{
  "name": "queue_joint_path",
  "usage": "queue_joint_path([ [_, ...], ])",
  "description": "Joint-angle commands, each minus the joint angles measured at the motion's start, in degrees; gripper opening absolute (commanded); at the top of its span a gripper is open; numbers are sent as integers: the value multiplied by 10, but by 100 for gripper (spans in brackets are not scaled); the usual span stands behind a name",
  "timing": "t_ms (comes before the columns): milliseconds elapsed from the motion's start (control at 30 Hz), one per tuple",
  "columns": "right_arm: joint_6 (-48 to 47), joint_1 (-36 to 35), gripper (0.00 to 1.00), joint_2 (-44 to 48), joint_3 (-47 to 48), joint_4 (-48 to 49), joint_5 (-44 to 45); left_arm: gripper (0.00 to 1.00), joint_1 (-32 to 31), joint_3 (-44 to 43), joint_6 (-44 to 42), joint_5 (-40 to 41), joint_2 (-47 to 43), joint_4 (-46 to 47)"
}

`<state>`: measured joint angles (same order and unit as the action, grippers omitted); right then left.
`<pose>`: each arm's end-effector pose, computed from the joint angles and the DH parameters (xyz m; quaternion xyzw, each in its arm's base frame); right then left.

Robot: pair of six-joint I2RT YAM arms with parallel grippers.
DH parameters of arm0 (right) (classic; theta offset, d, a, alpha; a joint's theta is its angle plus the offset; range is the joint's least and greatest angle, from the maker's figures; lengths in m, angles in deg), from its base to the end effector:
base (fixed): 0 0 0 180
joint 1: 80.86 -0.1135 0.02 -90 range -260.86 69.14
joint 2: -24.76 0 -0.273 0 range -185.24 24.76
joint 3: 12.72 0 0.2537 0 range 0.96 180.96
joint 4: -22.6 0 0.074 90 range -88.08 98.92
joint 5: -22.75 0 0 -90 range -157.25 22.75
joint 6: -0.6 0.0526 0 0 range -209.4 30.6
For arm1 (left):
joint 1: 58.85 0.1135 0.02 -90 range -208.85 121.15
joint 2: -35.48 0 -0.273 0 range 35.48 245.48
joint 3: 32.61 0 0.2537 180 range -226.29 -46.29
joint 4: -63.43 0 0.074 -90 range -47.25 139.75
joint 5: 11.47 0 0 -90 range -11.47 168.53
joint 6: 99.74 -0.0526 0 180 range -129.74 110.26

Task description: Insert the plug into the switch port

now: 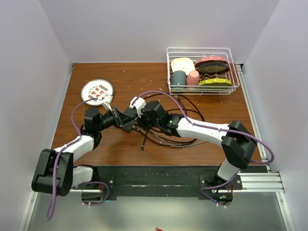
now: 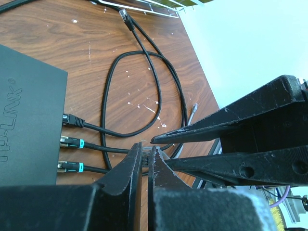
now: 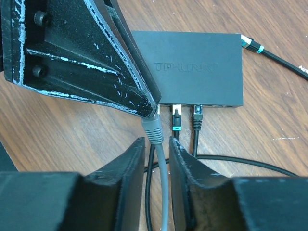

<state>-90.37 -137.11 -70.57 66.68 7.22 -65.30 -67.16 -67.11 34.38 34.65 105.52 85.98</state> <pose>0.2223 0.3295 0.2499 -0.4100 0.7691 0.2142 0.4410 0.2345 -0.0711 0.1975 -0.0018 0.7622 -0.5174 0.3889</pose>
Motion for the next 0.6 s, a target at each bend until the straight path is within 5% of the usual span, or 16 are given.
queue_joint_path([
  [0,0,-4,26,-11,31,14,-8,0,-1,-21,-2,-7,-13,10],
  [567,4,-10,19,-26,44,31,-18,0,-1,-21,-9,-10,-12,4],
])
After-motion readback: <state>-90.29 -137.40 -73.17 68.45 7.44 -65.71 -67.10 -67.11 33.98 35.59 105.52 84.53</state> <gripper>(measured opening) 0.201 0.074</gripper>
